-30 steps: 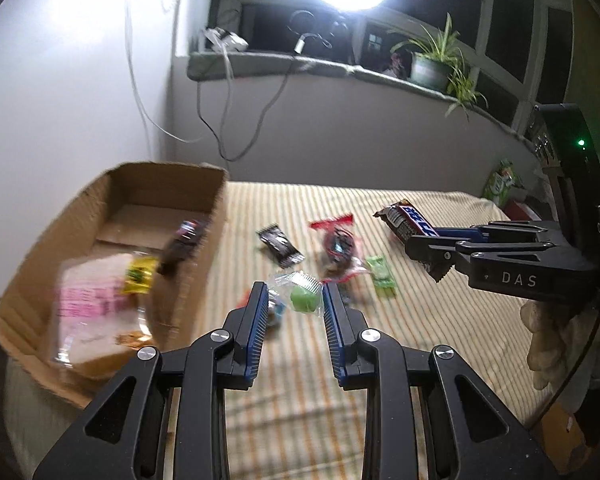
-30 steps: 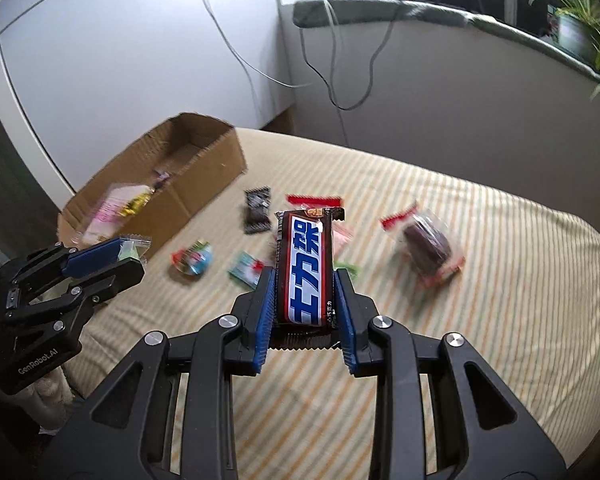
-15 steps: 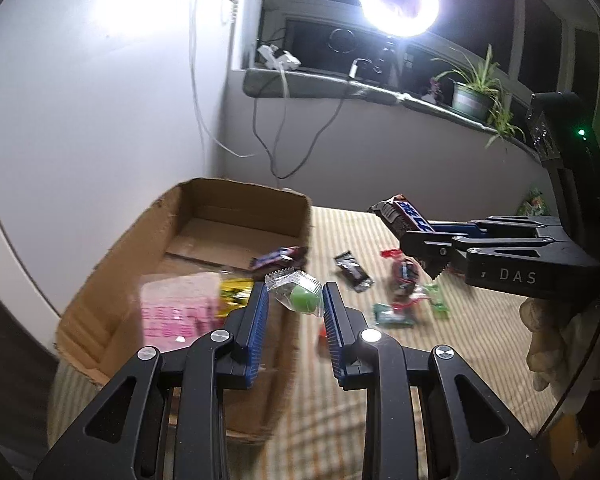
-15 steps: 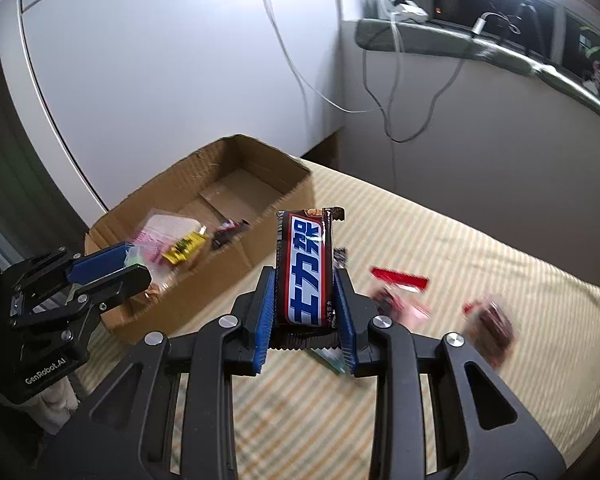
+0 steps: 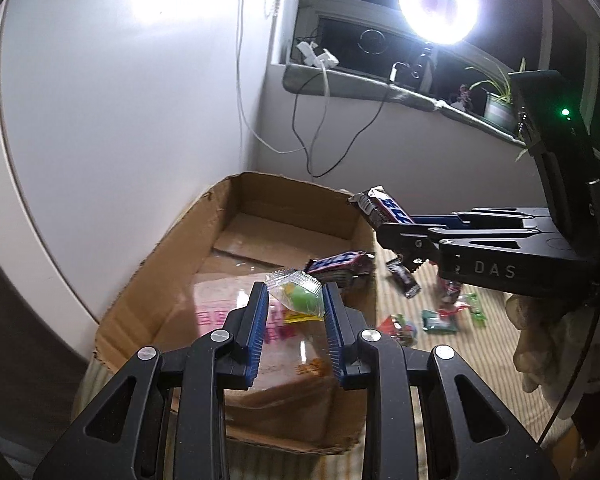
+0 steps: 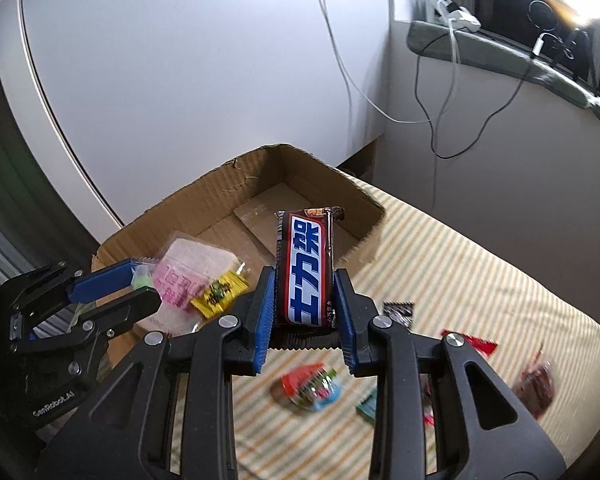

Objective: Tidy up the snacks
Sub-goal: 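Carry both items over the box and open both grippers to drop them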

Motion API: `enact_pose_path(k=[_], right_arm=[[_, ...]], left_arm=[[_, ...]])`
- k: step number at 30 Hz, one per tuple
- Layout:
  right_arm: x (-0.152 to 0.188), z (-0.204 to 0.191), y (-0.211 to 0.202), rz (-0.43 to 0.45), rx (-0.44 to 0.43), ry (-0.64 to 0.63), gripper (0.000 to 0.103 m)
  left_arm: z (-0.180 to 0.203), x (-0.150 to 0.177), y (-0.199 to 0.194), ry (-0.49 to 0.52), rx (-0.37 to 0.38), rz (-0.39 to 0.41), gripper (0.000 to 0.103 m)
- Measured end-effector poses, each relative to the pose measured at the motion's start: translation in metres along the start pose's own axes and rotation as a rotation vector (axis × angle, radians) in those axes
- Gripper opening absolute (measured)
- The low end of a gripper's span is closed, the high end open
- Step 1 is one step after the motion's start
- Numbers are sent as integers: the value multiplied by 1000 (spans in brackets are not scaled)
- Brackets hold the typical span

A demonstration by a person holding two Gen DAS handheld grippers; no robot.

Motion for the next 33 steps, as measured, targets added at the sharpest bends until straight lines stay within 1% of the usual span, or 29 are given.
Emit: enact_pose_path(k=[6, 12, 17, 22, 23, 24, 25, 26, 27, 29, 33], right_arm=[[-8, -7, 22, -16, -3, -13, 30], [-12, -15, 34, -27, -10, -26, 30], [-15, -20, 37, -24, -10, -44, 30], [-19, -24, 32, -2, 3, -63, 30], [-20, -26, 31, 3, 6, -67, 34], [-21, -26, 28, 10, 12, -73, 45], [-22, -27, 25, 20, 21, -78, 51], [-23, -27, 22, 32, 30, -82, 58], [-24, -28, 19, 46, 40, -87, 63], [-26, -29, 10, 71, 57, -95, 65], [-28, -33, -5, 98, 76, -113, 65]], left_arm=[[-12, 2, 6, -22, -25, -14, 26], [-17, 4, 11, -33, -30, -24, 26], [-21, 4, 13, -44, -32, -29, 26], [-22, 5, 14, -47, -34, -32, 27], [-22, 5, 14, -47, -35, -32, 28], [-22, 5, 14, -47, -37, -32, 29], [-22, 5, 13, -46, -38, -31, 30], [-22, 5, 13, -46, -39, -30, 37], [-22, 5, 13, -48, -41, -28, 43], [-23, 5, 12, -51, -42, -25, 44], [-24, 4, 11, -53, -45, -23, 44]])
Point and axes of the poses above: each gripper's, at about its wrist camera, not at the fingertips, and y roughly the way its jaws point, z to its right, x to its underside, the point moved 8 cm from there along y, roughly the way its jaws point
